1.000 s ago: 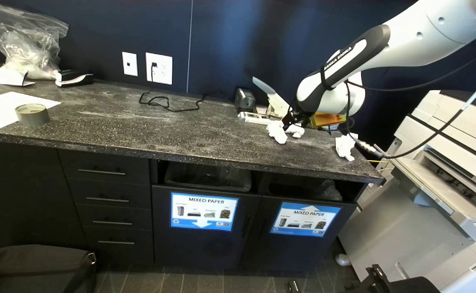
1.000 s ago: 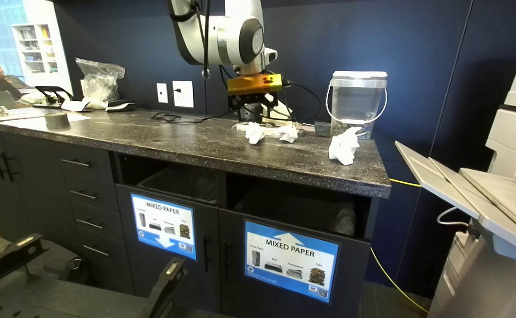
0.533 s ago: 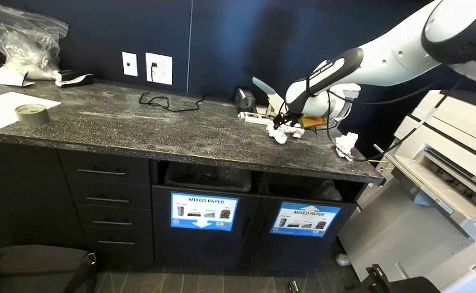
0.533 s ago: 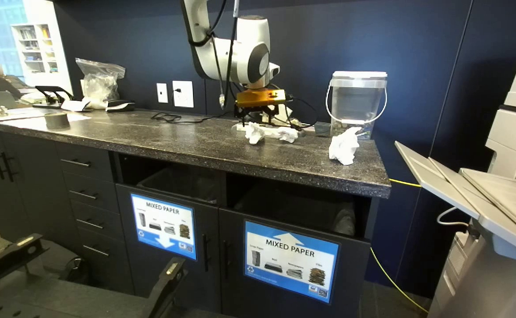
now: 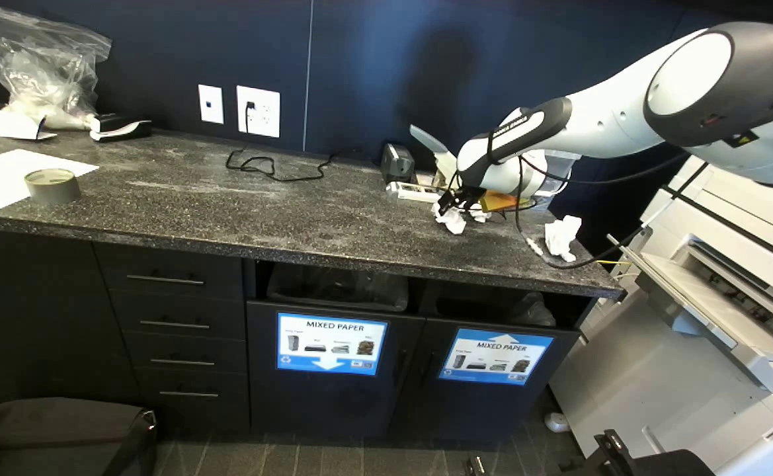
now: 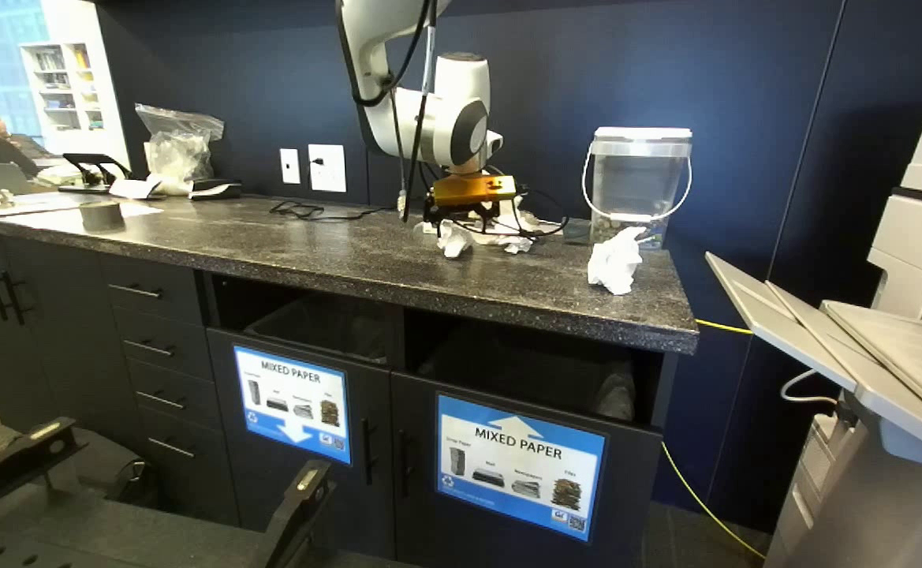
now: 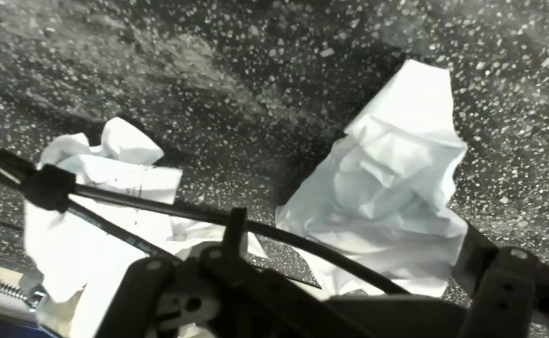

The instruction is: Put the tissues in the rubbish bin.

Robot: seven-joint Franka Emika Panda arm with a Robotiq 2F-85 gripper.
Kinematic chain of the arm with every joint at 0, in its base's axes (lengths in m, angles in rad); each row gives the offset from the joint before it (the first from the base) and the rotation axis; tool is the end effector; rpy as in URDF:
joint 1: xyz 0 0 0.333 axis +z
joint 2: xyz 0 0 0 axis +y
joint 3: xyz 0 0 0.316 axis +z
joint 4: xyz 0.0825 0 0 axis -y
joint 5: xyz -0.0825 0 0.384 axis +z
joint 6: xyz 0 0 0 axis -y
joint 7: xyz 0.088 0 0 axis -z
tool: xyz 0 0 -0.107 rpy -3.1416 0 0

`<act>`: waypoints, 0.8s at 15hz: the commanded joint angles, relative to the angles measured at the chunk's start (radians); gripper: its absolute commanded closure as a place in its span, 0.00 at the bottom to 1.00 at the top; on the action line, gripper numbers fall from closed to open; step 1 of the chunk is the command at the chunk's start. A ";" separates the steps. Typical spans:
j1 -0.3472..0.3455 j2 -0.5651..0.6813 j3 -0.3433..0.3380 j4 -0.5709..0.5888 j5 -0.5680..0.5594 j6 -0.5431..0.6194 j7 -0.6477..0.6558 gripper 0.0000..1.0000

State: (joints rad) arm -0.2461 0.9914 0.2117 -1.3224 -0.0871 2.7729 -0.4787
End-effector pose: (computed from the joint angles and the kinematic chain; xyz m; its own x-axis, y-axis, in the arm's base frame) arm 0.7732 -0.0710 0.1919 0.8152 0.3558 0.4570 0.3443 -0.9322 0.1116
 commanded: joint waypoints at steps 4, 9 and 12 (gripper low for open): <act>0.005 0.095 0.009 0.163 0.018 -0.118 -0.061 0.34; 0.019 0.095 -0.015 0.197 0.011 -0.206 -0.065 0.71; 0.022 0.073 -0.029 0.188 0.006 -0.280 -0.083 0.88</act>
State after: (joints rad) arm -0.2394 1.0605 0.2058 -1.1620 -0.0872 2.5712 -0.5314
